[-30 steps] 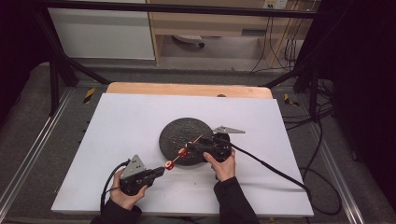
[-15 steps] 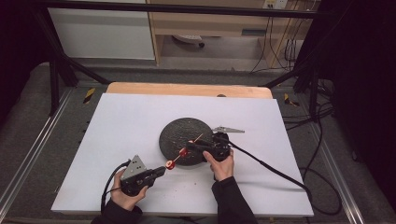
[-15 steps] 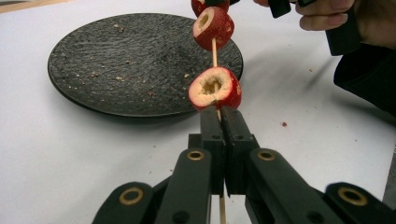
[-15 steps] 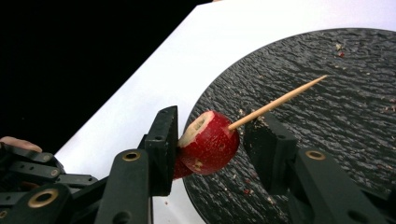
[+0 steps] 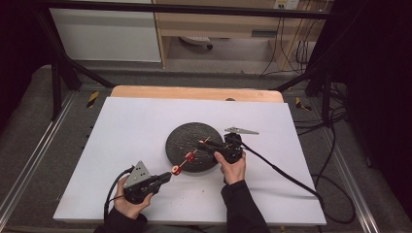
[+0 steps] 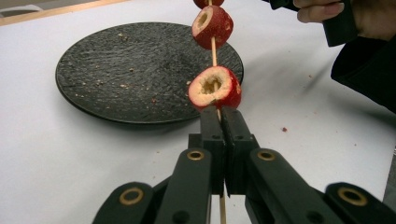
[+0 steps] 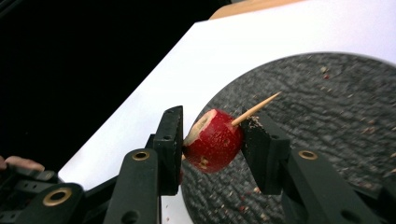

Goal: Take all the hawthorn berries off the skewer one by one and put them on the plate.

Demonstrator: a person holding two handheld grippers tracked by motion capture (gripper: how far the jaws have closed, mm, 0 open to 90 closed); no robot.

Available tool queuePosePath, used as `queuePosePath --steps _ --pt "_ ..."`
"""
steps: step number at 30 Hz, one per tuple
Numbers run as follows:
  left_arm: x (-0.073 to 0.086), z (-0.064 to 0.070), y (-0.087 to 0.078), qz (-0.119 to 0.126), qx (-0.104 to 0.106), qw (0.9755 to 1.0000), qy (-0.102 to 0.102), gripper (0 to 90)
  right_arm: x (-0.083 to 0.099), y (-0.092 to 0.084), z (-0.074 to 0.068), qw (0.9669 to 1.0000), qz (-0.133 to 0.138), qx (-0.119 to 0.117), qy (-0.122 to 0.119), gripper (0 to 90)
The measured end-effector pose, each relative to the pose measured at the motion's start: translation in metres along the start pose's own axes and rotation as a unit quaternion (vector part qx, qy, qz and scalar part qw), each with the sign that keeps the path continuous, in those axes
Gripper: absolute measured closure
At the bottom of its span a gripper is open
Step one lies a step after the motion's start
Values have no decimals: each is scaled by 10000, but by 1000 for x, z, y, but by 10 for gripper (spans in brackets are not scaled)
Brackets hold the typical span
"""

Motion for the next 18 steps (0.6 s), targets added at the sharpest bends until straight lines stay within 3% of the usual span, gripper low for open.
queuePosePath --steps 8,14,18 --pt "2 -3 -2 -13 3 10000 -28 883 -22 -14 15 9990 235 381 -11 613" --pt "4 -8 -3 -55 -34 10000 -57 883 -42 -24 38 9963 381 770 -27 612" --pt "5 -13 -6 -26 -90 9999 -129 883 -47 -28 47 9948 447 910 -12 611"
Point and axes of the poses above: each handheld gripper's, and its own axes: y roughly forward along the jaws, x roughly out of its underside, z roughly to its right, the point moved 10 cm from there along y, roughly forward along the jaws, and after that the axes turned 11 degrees about -z, right-handed, at the moved point
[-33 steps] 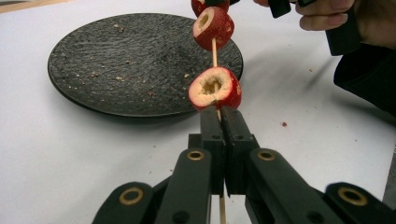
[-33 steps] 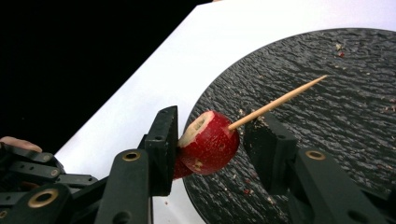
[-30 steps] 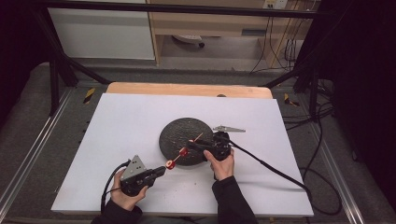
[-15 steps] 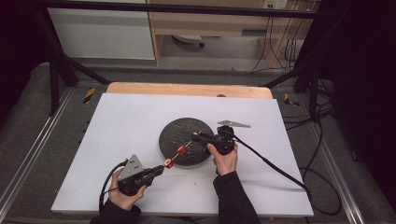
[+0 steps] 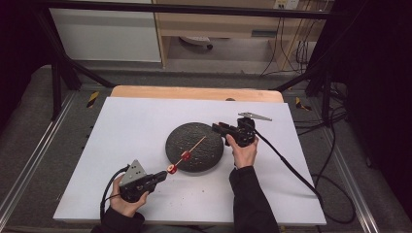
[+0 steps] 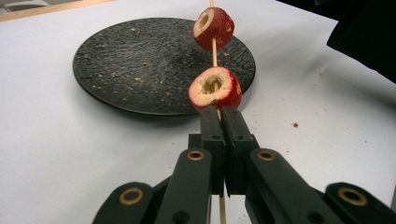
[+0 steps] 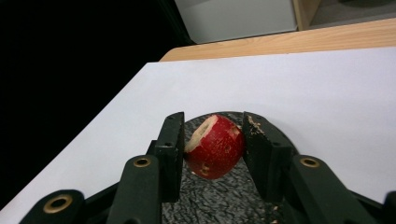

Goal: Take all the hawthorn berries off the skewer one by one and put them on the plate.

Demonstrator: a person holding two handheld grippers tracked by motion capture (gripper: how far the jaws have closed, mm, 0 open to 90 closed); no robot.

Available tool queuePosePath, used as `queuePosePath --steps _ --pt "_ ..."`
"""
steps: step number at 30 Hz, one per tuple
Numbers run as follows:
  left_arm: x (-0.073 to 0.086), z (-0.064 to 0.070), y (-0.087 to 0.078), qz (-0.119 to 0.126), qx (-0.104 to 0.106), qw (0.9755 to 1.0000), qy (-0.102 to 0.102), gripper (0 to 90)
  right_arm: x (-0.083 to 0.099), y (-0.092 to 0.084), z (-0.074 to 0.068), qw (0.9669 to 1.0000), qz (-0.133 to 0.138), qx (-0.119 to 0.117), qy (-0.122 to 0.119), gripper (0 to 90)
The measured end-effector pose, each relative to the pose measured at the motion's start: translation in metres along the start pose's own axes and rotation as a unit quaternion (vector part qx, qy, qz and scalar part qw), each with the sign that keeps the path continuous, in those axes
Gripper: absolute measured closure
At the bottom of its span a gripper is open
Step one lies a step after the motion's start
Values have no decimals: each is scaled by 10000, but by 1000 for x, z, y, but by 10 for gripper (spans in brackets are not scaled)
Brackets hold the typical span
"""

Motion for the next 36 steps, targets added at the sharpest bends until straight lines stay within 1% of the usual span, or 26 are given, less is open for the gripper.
queuePosePath --steps 3,5,7,10,12,13,14,16,17,20,24,26,28,33,36 --pt "-1 -4 -3 47 -31 10000 -63 883 5 4 2 10000 -75 -3 8 611" --pt "-1 -5 -3 54 -46 9999 -77 883 15 13 2 9998 -215 -6 -36 610" --pt "-1 -6 -3 53 -48 9999 -88 883 28 25 0 9992 -400 -47 -70 607" --pt "0 -7 -3 41 -50 9999 -101 883 48 43 0 9975 -697 -56 -100 606" --pt "0 -7 -2 29 -59 9999 -104 883 60 53 2 9961 -878 -9 -110 606" --pt "0 -7 -2 29 -59 9999 -104 883 60 53 2 9961 -878 -9 -110 606" --pt "0 -8 -2 30 -62 9999 -108 883 68 59 5 9948 -1007 42 -121 606" --pt "0 -8 -2 26 -67 9999 -113 883 70 61 6 9945 -1032 54 -143 606" --pt "0 -8 -2 24 -64 9999 -116 883 73 62 6 9939 -1086 84 -141 604" --pt "1 -7 -1 10 -56 9999 -114 883 74 63 7 9937 -1099 110 -166 591" --pt "1 -7 0 -15 -45 9999 -100 883 73 58 6 9936 -1080 191 -264 484" --pt "1 -6 0 -17 -42 9999 -101 883 69 53 3 9941 -1010 165 -355 438" --pt "1 -6 0 -16 -44 9999 -106 883 64 46 -1 9948 -894 144 -458 364" --pt "1 -6 0 -22 -46 9999 -111 883 58 28 -16 9957 -710 -24 -591 180" --pt "1 -4 2 -48 -32 9999 -90 883 58 21 -27 9961 -643 -216 -557 114"
Point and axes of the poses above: each handheld gripper's, and its own axes: y roughly forward along the jaws, x roughly out of its underside, z roughly to its right, the point moved 10 cm from there along y, roughly forward along the jaws, and after that the axes turned 11 degrees about -z, right-handed, at the moved point
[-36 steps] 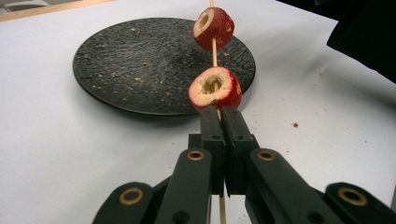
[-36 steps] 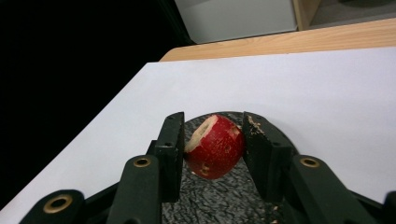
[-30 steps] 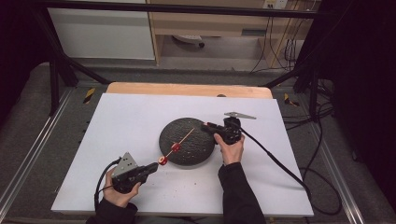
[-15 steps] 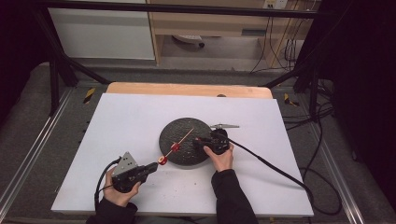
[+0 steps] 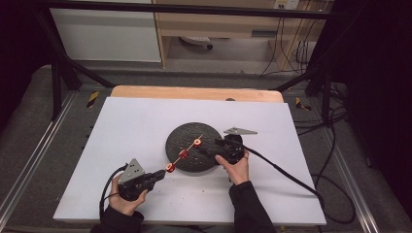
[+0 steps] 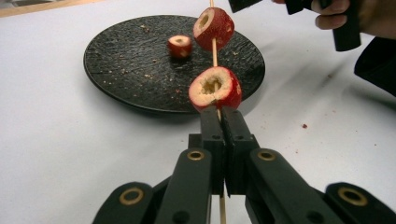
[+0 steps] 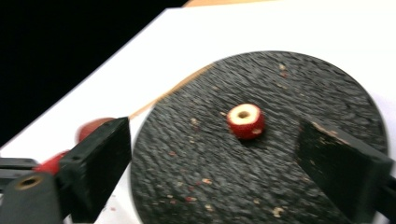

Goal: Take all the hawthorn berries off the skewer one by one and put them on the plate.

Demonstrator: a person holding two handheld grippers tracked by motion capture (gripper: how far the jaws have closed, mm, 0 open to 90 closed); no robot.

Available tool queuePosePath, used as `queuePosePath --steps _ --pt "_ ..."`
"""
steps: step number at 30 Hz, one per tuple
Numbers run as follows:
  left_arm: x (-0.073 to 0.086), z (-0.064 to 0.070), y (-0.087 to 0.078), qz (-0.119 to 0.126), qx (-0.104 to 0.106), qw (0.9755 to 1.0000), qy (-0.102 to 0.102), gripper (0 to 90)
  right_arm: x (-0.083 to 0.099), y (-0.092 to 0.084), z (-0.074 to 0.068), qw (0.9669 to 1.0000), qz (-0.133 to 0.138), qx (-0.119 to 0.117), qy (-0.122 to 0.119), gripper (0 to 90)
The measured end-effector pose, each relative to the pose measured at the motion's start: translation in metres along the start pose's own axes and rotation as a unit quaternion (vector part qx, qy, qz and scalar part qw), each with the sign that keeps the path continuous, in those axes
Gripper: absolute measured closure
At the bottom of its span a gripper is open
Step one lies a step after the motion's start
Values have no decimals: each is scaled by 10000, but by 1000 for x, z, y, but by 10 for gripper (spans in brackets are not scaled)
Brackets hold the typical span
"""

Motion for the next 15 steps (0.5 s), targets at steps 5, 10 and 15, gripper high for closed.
queuePosePath --steps 5,10,15 --pt "0 1 1 6 6 10000 8 883 3 -4 -9 9999 26 -107 -34 62" --pt "-1 3 1 5 16 10000 25 883 10 -3 -19 9998 -36 -134 -127 36" --pt "-2 6 2 10 33 10000 50 883 14 2 -30 9995 -68 -232 -197 41"
Point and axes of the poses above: each handheld gripper's, and its own axes: y roughly forward along the jaws, x roughly out of its underside, z roughly to its right, the point moved 10 cm from there along y, roughly forward along the jaws, and after that the axes turned 11 degrees about -z, right-handed, at the moved point
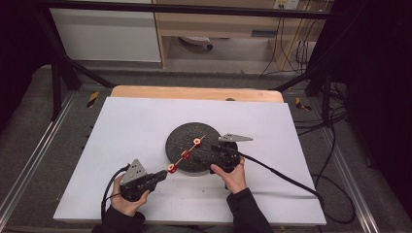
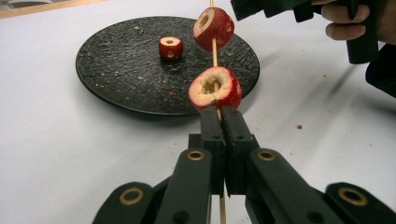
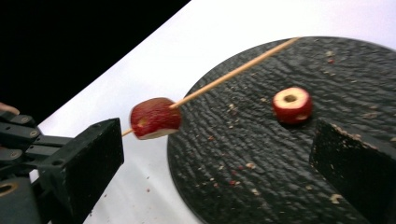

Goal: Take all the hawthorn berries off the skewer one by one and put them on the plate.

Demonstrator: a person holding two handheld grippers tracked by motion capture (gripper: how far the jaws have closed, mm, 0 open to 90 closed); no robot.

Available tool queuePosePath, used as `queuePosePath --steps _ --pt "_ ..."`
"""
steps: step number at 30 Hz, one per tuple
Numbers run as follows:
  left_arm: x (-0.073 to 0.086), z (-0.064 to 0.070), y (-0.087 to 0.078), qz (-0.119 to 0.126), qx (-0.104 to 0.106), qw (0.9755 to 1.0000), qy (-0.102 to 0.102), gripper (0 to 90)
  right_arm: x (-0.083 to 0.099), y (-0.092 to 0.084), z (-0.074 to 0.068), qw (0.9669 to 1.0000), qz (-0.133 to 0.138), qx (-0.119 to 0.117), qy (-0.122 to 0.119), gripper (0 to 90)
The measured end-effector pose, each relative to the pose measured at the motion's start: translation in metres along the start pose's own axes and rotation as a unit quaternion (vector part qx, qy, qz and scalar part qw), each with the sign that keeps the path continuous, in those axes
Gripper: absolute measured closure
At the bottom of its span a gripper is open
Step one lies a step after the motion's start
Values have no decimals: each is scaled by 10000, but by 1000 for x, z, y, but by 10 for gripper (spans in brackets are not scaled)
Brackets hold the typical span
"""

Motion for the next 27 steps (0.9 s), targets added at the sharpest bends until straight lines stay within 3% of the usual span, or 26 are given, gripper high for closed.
queuePosePath --steps 4,6,20,27 --pt "-1 3 1 4 16 10000 47 883 1 6 -8 9999 -33 -71 -100 83" --pt "-1 4 1 0 22 10000 56 883 0 10 -14 9997 9 -233 -70 148" --pt "-3 13 5 -10 91 9998 153 883 4 19 -22 9974 -39 -725 29 430" --pt "-2 14 6 -20 105 9998 169 883 5 18 -24 9964 -66 -843 56 565"
Point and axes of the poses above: each handheld gripper's, and its own axes: y roughly forward along the jaws, x roughly out of its underside, z roughly to its right, the point moved 10 cm from there along y, roughly forward along the jaws, and after that the axes turned 11 degrees about -z, right-handed, at the moved point
